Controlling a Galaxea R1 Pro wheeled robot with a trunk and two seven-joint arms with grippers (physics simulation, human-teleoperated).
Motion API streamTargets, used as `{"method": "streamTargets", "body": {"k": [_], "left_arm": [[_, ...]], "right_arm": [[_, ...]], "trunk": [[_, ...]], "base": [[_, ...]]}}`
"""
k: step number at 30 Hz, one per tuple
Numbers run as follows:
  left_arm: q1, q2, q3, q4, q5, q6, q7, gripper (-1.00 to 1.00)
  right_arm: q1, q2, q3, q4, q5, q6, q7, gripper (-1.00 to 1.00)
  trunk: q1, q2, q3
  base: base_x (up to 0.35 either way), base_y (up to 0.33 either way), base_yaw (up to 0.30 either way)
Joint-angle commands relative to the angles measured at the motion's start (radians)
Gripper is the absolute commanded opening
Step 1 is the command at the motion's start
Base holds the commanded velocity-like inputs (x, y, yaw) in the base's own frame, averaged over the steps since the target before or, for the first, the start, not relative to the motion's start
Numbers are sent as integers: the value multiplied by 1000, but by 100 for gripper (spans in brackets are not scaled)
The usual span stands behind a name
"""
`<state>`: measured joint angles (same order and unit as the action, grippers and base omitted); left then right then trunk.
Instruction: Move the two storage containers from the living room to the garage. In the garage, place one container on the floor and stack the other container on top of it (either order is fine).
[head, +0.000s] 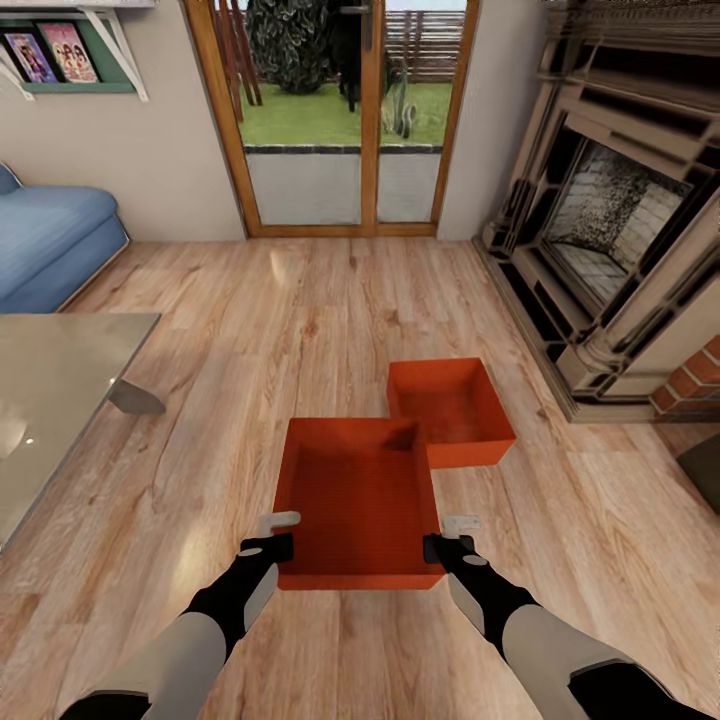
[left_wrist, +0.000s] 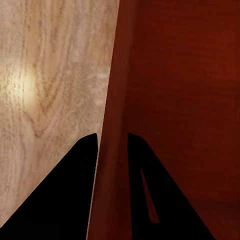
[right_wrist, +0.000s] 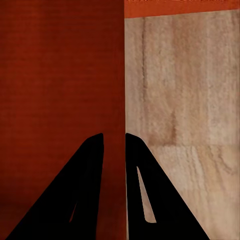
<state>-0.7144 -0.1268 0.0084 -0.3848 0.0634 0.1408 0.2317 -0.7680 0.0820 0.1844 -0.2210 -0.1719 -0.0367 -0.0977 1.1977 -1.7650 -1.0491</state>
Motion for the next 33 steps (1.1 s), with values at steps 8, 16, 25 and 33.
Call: {"method": "streamTargets", "body": {"k": [8, 16, 25, 33], "left_arm": [[0, 31, 0, -6, -7, 8, 6, -100], [0, 31, 1, -6, -7, 8, 6, -100], [0, 31, 1, -6, -7, 8, 6, -100], [0, 30, 1, -6, -7, 8, 6, -100]], "right_arm": [[-1, -5, 3, 5, -20, -3, -7, -100], [-1, -5, 3, 5, -20, -3, -8, -100], [-1, -5, 1, 5, -20, -3, -8, -100], [-1, -5, 2, 5, -20, -3, -8, -100]], "trunk": [[-31, 56, 25], [-62, 112, 50], [-96, 175, 78], [-127, 231, 103]], "base": [[0, 0, 0], [0, 0, 0], [0, 0, 0], [0, 0, 0]]}}
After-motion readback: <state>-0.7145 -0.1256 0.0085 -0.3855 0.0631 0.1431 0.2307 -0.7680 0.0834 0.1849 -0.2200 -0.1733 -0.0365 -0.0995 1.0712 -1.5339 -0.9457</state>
